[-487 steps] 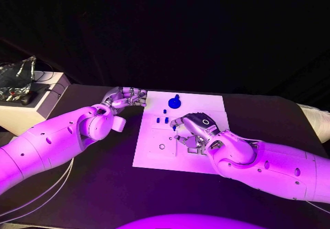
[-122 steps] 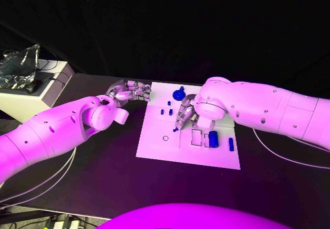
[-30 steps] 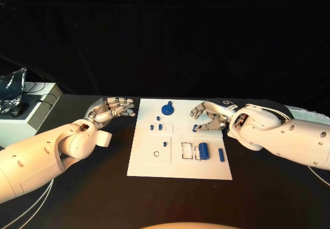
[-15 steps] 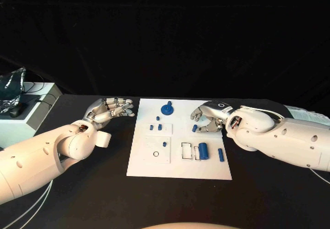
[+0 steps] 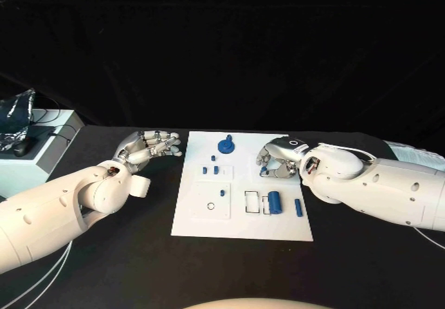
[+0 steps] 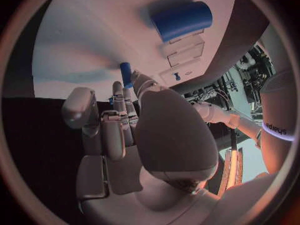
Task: Assemble the parts on the task board
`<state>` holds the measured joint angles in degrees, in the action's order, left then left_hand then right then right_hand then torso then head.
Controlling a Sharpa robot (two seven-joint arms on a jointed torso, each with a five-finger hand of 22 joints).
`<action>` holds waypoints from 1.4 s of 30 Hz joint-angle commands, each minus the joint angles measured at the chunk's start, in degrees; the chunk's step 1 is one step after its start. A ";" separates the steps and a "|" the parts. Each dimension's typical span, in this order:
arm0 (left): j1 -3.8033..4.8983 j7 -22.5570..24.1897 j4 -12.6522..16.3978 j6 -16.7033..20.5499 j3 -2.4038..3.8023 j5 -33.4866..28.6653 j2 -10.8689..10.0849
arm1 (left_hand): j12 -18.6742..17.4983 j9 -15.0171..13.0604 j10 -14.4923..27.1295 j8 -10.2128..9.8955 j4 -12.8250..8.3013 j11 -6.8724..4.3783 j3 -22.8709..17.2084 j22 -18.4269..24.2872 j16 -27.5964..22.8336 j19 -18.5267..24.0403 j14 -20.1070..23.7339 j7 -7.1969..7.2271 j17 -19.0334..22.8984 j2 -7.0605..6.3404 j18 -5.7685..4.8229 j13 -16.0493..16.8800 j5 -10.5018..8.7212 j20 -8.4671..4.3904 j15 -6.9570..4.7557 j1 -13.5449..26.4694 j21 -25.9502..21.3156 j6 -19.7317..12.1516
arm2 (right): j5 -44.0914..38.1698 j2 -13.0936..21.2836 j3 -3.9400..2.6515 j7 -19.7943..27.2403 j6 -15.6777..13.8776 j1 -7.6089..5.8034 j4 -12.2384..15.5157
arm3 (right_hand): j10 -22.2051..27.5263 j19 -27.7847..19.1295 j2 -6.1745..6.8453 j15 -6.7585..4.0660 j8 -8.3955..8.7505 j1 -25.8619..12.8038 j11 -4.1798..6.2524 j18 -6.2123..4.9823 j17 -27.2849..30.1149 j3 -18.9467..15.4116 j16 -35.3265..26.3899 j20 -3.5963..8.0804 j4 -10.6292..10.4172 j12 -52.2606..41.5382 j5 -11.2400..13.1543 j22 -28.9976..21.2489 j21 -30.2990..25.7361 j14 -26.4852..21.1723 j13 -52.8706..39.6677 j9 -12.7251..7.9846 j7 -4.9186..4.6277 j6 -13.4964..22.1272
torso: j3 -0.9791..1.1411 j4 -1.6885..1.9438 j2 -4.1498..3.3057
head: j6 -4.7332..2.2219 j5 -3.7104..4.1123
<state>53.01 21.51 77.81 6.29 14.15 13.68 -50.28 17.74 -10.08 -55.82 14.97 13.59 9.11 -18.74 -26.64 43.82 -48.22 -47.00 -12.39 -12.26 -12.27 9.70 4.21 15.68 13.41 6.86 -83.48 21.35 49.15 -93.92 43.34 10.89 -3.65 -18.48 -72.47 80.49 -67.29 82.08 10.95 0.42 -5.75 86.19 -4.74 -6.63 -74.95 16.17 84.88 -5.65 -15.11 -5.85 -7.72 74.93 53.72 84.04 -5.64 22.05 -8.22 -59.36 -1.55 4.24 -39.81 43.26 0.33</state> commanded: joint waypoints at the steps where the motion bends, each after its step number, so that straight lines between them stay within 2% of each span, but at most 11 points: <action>1: -0.01 -0.21 0.05 -0.48 0.03 -0.41 0.13 | -0.08 -0.03 -0.01 0.23 0.21 0.37 0.27 0.07 0.04 -0.25 -0.30 -0.30 -0.10 0.64 0.64 -0.08 -0.25 0.01 0.06 -0.07 -0.32 0.11 | -0.92 -0.12 -0.02 -0.51 1.83 0.11 -0.09 | -0.63 0.43 0.45 -0.35 -0.31 0.26 0.03 0.86 -2.24 0.93 0.31 0.01 -0.35 0.11 -0.21 1.61 0.34 3.33 0.17 -0.15 -0.03 -0.70 | 0.01 -0.01 0.02 | 0.14 -0.13; 13: -0.01 -0.99 -0.12 -0.76 0.03 -0.41 0.12 | -0.21 0.01 0.17 0.24 0.45 0.45 0.24 0.18 -0.09 -0.35 -0.18 -0.39 -0.16 1.06 0.61 -0.13 -0.21 0.02 0.13 -0.08 -0.49 0.04 | -1.09 -0.25 -0.02 -0.46 1.65 0.19 0.05 | -1.77 0.54 0.96 -0.55 -0.70 0.45 0.27 0.93 -2.46 3.02 0.43 0.17 -0.97 0.46 -0.40 1.91 0.73 3.37 0.40 -0.25 0.22 -2.01 | 0.04 -0.03 0.00 | 0.41 -0.19; 18: -0.01 -1.21 -0.15 -0.77 0.03 -0.41 0.11 | -0.24 0.02 0.21 0.25 0.51 0.47 0.22 0.20 -0.12 -0.38 -0.15 -0.41 -0.17 1.18 0.61 -0.15 -0.19 0.02 0.15 -0.08 -0.53 0.04 | -0.99 -0.29 -0.02 -0.26 1.07 0.21 0.37 | -3.06 0.73 0.23 -0.89 -1.14 1.41 0.63 1.03 -2.87 5.85 0.61 0.43 -0.64 0.65 -0.30 2.34 1.46 3.45 0.55 -0.19 0.59 -3.08 | 0.02 -0.02 0.00 | 0.51 -0.14; 19: -0.01 -1.24 -0.15 -0.76 0.03 -0.41 0.10 | -0.24 0.02 0.21 0.25 0.51 0.47 0.22 0.20 -0.12 -0.38 -0.15 -0.41 -0.17 1.18 0.61 -0.15 -0.19 0.02 0.15 -0.08 -0.53 0.04 | -0.99 -0.29 -0.02 -0.26 1.03 0.22 0.44 | -3.53 0.78 -0.20 -1.02 -1.31 1.88 0.73 1.07 -2.89 7.45 0.63 0.57 -0.33 0.81 1.13 2.49 1.65 3.46 0.60 -0.13 0.68 -3.43 | 0.02 -0.02 0.00 | 0.51 -0.14; 20: -0.01 -1.28 -0.15 -0.75 0.03 -0.41 0.10 | -0.24 0.02 0.21 0.25 0.51 0.47 0.22 0.20 -0.12 -0.38 -0.15 -0.41 -0.17 1.18 0.61 -0.15 -0.19 0.02 0.15 -0.08 -0.53 0.04 | -1.03 -0.29 -0.02 -0.31 1.00 0.23 0.50 | -3.91 0.79 -0.31 -1.10 -1.48 2.23 0.88 1.07 -2.96 8.32 0.66 0.65 0.07 0.85 1.16 2.56 1.69 3.47 0.59 -0.04 0.78 -3.72 | 0.01 -0.02 0.00 | 0.53 -0.16; 21: -0.01 -1.30 -0.15 -0.74 0.03 -0.41 0.10 | -0.24 0.02 0.21 0.25 0.51 0.47 0.22 0.20 -0.12 -0.38 -0.15 -0.41 -0.17 1.18 0.61 -0.15 -0.19 0.02 0.15 -0.08 -0.53 0.04 | -1.16 -0.29 -0.02 -0.42 0.94 0.23 0.56 | -4.61 0.85 -0.96 -1.31 -1.90 2.93 1.07 1.10 -3.13 9.68 0.73 0.80 0.90 0.86 1.30 2.74 1.99 3.50 0.49 0.19 0.94 -4.35 | 0.01 -0.02 0.00 | 0.53 -0.16; 22: -0.01 -1.34 -0.14 -0.72 0.03 -0.41 0.09 | -0.24 0.02 0.22 0.25 0.51 0.47 0.22 0.20 -0.12 -0.38 -0.15 -0.41 -0.17 1.19 0.61 -0.15 -0.19 0.02 0.15 -0.08 -0.53 0.04 | -1.61 -0.29 -0.02 -0.85 0.85 0.26 0.65 | -5.46 0.89 -1.88 -1.51 -2.38 3.69 1.29 1.13 -3.26 11.66 0.78 1.03 2.33 0.95 2.75 2.96 2.24 3.53 0.36 0.57 0.99 -4.80 | 0.00 -0.01 -0.01 | 0.58 -0.17; 25: -0.01 -1.38 -0.14 -0.68 0.03 -0.41 0.08 | -0.26 0.03 0.24 0.25 0.54 0.48 0.21 0.22 -0.14 -0.39 -0.13 -0.42 -0.18 1.25 0.61 -0.15 -0.18 0.02 0.16 -0.09 -0.55 0.03 | -2.64 -0.26 -0.02 -2.05 0.71 0.30 0.74 | -6.79 0.92 -2.15 -1.64 -3.04 3.54 1.48 1.24 -3.44 15.08 0.84 1.30 4.97 1.24 4.79 3.48 2.78 3.55 0.08 1.27 0.95 -4.97 | 0.00 0.00 0.02 | 0.68 -0.16; 31: -0.01 -1.42 -0.16 -0.64 0.03 -0.41 0.03 | -0.26 0.03 0.24 0.25 0.54 0.48 0.21 0.22 -0.14 -0.39 -0.13 -0.42 -0.18 1.25 0.61 -0.15 -0.18 0.02 0.16 -0.09 -0.55 0.03 | -4.27 -0.15 -0.03 -3.86 0.33 0.42 1.03 | -7.83 0.94 -1.86 -1.78 -3.77 2.31 1.65 1.33 -3.76 16.51 0.96 1.44 6.31 1.36 4.93 3.91 3.32 3.60 -0.10 2.02 1.01 -5.26 | 0.00 -0.02 0.04 | 0.89 -0.25; 42: -0.01 -1.46 -0.20 -0.64 0.03 -0.41 -0.01 | -0.29 0.04 0.29 0.25 0.57 0.50 0.20 0.24 -0.16 -0.42 -0.12 -0.43 -0.20 1.30 0.61 -0.16 -0.18 0.02 0.17 -0.11 -0.59 0.00 | -4.47 0.27 -0.06 -4.84 -1.87 0.53 2.10 | -8.41 1.12 -1.56 -1.89 -4.34 1.28 1.81 1.47 -4.07 17.05 1.09 1.52 7.08 1.53 4.94 4.38 4.25 3.67 -0.14 2.59 1.17 -5.50 | 0.03 -0.05 0.02 | 1.01 -0.34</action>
<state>53.01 19.82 77.55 6.23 14.15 13.60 -50.33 17.74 -10.09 -55.60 14.95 13.76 9.33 -18.58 -26.49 43.82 -48.21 -46.99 -12.39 -12.41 -11.60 9.70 4.10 15.68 13.41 6.87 -83.70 21.13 49.15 -97.36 43.44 10.91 -7.22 -18.73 -71.91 82.36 -72.62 83.30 10.01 -1.03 -9.74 87.54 -5.66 -6.09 -74.93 28.71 85.77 -4.42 -12.64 -4.28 -2.62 74.91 57.78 83.84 -5.42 24.50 -6.98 -64.44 -1.54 4.20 -39.77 44.26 0.01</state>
